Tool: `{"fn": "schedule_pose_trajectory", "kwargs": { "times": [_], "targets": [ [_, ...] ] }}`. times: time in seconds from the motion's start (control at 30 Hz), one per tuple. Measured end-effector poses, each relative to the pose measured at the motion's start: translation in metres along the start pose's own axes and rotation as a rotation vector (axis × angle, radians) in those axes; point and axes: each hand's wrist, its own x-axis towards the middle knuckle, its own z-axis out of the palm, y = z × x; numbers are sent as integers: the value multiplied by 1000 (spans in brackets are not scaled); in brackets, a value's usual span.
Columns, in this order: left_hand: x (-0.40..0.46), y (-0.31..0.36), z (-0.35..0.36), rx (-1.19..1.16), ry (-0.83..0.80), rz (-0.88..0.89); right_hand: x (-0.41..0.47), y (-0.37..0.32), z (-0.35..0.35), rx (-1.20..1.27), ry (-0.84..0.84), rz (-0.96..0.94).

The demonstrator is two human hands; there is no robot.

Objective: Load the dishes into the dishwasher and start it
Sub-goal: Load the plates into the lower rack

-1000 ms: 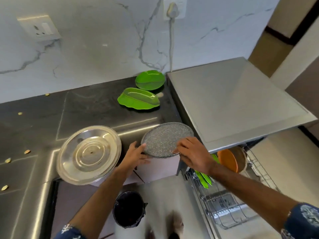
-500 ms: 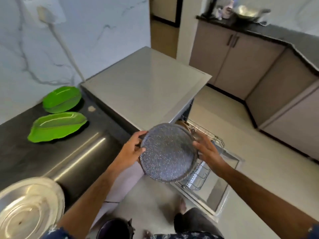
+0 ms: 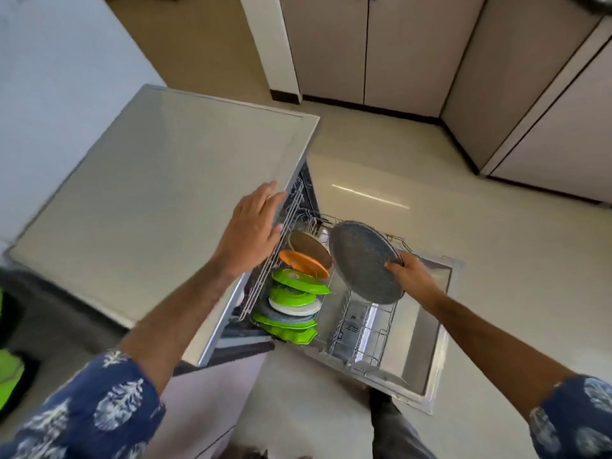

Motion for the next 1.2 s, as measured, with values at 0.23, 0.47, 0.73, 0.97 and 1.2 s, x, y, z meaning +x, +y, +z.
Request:
{"fn": "schedule_pose_trajectory", "kwargs": {
  "times": [0.23,0.47,0.73,0.97,1.2],
  "targets": [
    [92,-42,56,155,-253,15,181,3,21,-292,-64,-129],
    [114,-56,65,-14,-226,-6,312,25,95,-354,-163,-245],
    [115,-57,64,-97,-205,-41,373,36,176,-415,-259,-289],
    [118,-56,64,-80,-220,-59,377,32,175,-492,-127,-328],
    [118,-54,65,-87,-218,-60,386,58,183,-527,-256,-369]
  ]
}}
